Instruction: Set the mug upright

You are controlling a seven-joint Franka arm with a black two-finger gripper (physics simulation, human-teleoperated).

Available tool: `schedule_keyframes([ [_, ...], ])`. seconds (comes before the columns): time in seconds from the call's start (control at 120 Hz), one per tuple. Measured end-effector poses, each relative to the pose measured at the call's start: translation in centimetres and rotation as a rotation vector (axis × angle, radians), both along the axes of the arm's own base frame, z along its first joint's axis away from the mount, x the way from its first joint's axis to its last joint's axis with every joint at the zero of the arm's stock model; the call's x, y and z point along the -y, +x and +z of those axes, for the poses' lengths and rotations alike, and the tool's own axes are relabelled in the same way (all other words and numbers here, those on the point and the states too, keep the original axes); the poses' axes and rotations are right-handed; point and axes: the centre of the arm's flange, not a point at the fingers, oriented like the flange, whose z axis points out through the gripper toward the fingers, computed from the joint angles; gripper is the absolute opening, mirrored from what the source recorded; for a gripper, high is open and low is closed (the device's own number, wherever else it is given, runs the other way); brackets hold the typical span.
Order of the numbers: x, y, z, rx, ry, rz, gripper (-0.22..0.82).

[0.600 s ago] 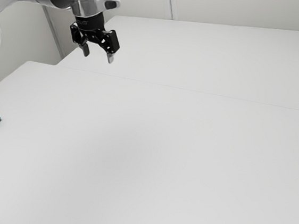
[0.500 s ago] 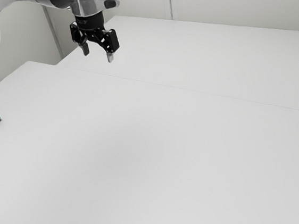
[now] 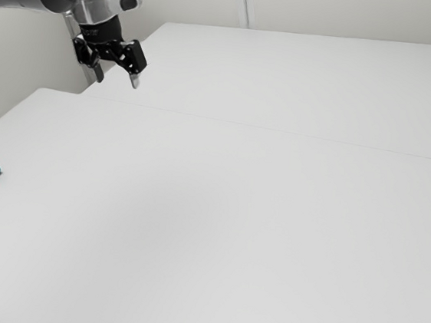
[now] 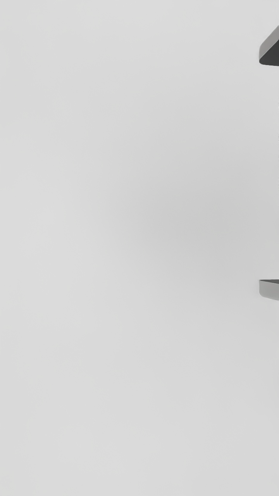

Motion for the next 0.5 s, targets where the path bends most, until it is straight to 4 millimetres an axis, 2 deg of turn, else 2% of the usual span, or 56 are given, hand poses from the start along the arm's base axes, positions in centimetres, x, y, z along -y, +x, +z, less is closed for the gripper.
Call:
schedule_keyframes([
  [0.15,-2.2,-2.4,-0.5,0.015,-0.028,0.049,0.6],
  [0.233,-4.1,-3.0,-1.7,0.007,-0.041,0.065,0.6],
  [0.392,-11.0,-5.2,-3.2,0.008,-0.103,0.122,0.6],
  [0.5,-15.0,-6.4,-3.9,0.016,-0.129,0.126,0.6],
])
